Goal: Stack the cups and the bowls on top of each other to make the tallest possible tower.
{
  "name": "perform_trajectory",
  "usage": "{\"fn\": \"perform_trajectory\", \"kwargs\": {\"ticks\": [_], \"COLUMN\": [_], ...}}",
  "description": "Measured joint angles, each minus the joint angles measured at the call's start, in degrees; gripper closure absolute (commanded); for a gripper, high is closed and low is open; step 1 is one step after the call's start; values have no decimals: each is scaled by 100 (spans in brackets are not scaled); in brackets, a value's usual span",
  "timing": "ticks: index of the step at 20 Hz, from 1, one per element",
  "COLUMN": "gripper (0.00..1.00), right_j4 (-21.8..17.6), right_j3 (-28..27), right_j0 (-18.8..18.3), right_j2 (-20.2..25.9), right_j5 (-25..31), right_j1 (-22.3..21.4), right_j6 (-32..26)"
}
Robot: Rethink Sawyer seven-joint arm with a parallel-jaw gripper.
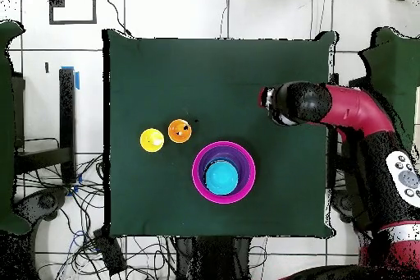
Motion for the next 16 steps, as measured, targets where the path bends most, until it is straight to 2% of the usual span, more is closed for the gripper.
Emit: {"fn": "perform_trajectory", "kwargs": {"ticks": [16], "gripper": [100], "right_j4": [86], "right_j3": [311], "right_j0": [138], "right_j2": [-42], "right_j5": [0], "right_j1": [-214], "right_j6": [0]}}
